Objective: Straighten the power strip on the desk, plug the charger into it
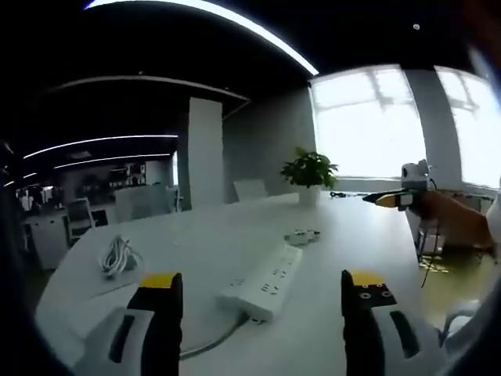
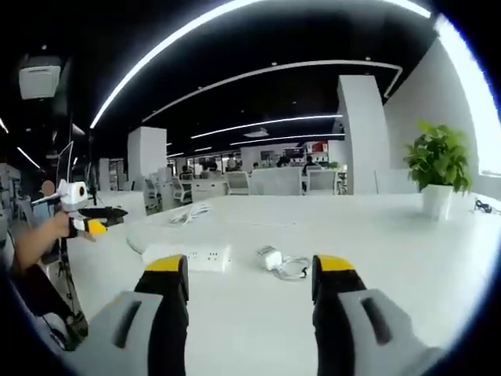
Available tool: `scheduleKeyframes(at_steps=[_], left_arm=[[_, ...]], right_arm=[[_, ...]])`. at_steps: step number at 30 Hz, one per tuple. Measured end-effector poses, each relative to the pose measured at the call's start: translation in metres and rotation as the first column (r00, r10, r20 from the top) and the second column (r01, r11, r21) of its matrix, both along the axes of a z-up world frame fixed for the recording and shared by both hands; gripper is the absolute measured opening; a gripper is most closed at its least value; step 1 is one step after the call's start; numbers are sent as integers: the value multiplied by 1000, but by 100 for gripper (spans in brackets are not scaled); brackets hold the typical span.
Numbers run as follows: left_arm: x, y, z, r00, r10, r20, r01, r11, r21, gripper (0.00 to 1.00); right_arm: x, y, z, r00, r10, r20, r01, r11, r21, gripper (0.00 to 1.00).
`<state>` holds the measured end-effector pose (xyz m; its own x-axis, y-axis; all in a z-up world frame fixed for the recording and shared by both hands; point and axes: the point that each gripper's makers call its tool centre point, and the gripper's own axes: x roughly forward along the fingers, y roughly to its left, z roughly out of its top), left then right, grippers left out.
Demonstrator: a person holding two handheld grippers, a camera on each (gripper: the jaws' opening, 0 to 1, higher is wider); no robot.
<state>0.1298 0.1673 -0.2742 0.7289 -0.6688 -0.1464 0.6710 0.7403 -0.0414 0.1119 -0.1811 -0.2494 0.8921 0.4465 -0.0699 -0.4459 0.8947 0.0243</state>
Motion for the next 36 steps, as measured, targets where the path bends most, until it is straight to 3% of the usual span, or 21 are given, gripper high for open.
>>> scheduleKeyframes(at_steps=[19, 33, 36], left_arm=[[7, 2, -13, 1000, -14, -27, 13, 1000, -21, 89], [14, -10, -26, 999, -39, -30, 39, 999, 7, 90], [15, -10, -27, 999, -38, -30, 39, 999, 14, 90]], right_arm=[[2, 11, -13, 999, 48, -22, -49, 999, -22, 62], [13, 20, -12, 997, 74, -17, -74, 997, -10, 61], [14, 22, -14, 997, 77, -3, -77, 995, -60, 61]])
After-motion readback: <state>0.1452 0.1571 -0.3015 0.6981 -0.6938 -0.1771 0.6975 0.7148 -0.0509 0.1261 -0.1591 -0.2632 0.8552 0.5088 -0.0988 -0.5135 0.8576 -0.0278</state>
